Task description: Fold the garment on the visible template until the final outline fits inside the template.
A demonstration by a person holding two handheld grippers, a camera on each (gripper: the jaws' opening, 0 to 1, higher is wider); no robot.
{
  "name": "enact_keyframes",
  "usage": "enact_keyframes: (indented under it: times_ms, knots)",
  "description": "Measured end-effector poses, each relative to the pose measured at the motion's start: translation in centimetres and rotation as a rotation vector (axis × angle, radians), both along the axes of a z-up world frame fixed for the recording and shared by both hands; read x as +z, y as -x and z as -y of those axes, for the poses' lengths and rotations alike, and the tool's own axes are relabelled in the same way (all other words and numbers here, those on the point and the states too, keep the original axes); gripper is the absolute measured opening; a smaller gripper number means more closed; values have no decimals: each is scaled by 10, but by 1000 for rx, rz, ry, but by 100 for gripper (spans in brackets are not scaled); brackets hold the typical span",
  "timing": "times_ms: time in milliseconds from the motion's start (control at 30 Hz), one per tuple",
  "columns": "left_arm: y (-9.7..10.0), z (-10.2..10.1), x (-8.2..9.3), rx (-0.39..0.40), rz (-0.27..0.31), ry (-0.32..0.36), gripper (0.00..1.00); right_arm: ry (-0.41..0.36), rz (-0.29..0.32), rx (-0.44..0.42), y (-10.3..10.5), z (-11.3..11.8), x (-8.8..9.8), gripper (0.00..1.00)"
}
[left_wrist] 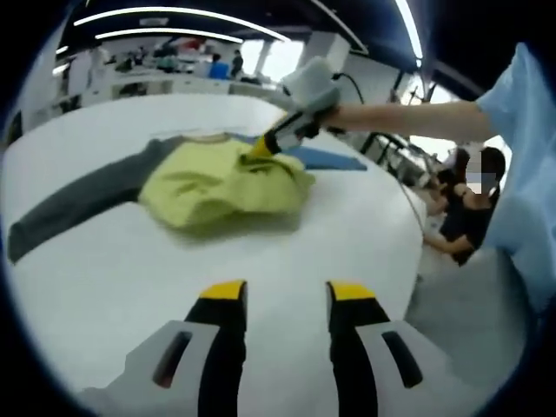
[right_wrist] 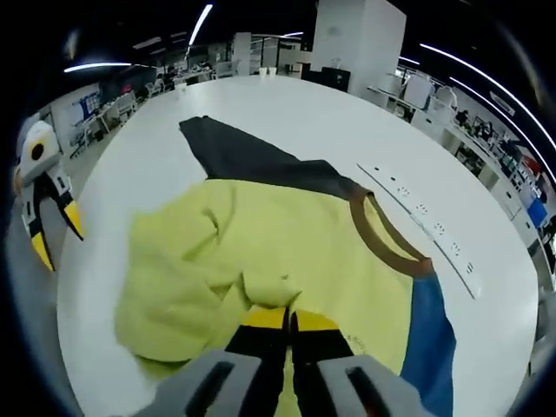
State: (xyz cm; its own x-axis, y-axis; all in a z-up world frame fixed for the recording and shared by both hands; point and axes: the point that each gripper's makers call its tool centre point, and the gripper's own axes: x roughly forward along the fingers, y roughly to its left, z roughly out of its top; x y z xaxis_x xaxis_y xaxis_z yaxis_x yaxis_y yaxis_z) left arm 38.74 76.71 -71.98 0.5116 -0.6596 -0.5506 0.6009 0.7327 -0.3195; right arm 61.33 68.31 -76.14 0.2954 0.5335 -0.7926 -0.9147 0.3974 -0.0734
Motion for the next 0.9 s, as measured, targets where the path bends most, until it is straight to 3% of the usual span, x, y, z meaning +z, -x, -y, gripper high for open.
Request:
enact_keyframes:
  times_ms: [300, 567, 733, 867, 900]
  knots:
    - [-3, 10, 1, 14, 3, 29, 31, 56, 12, 28, 0, 4, -15, 0]
    - [-4, 14, 5, 33, 7, 57, 31, 33, 20, 7, 4, 6, -11, 0]
    - [-3, 14, 7, 37, 11, 61, 31, -86, -20, -95, 2, 6, -2, 8]
    - [-2, 14, 6, 34, 8, 59, 31, -87, 19, -82, 7, 11, 6, 19]
    - [-2, 14, 6, 34, 8, 59, 31, -87, 26, -91, 1, 13, 5, 22]
